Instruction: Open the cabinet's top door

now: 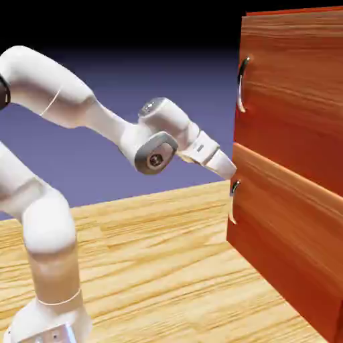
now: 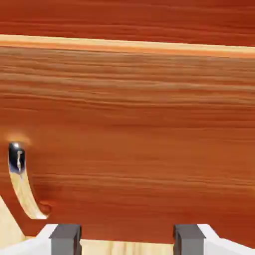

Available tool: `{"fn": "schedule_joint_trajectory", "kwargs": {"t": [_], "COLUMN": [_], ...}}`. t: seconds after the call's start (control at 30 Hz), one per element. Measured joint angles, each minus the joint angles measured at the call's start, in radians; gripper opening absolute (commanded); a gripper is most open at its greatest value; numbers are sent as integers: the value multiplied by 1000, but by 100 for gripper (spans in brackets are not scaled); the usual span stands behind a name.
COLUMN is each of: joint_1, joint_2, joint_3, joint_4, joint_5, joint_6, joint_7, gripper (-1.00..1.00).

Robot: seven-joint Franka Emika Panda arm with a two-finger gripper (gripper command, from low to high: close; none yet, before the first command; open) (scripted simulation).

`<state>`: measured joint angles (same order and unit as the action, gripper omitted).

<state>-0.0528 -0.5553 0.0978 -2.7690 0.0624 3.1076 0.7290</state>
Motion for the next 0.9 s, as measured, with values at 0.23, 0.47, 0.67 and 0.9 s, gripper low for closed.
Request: {"fn": "schedule_joint_trajectory", "kwargs": {"t": [0.23,0.47,0.67,0.9], "joint_1": [-168,-336,-481,-647], "joint_2": [38,76,109,192], "joint_3": [254,507,725,916], "joint_4": [106,213,304,413], "joint_5": [162,324,462,532], "joint_6": [183,366,523,600], "joint_7": [-31,-62,-89,-149], "gripper": [0,0,0,0]}}
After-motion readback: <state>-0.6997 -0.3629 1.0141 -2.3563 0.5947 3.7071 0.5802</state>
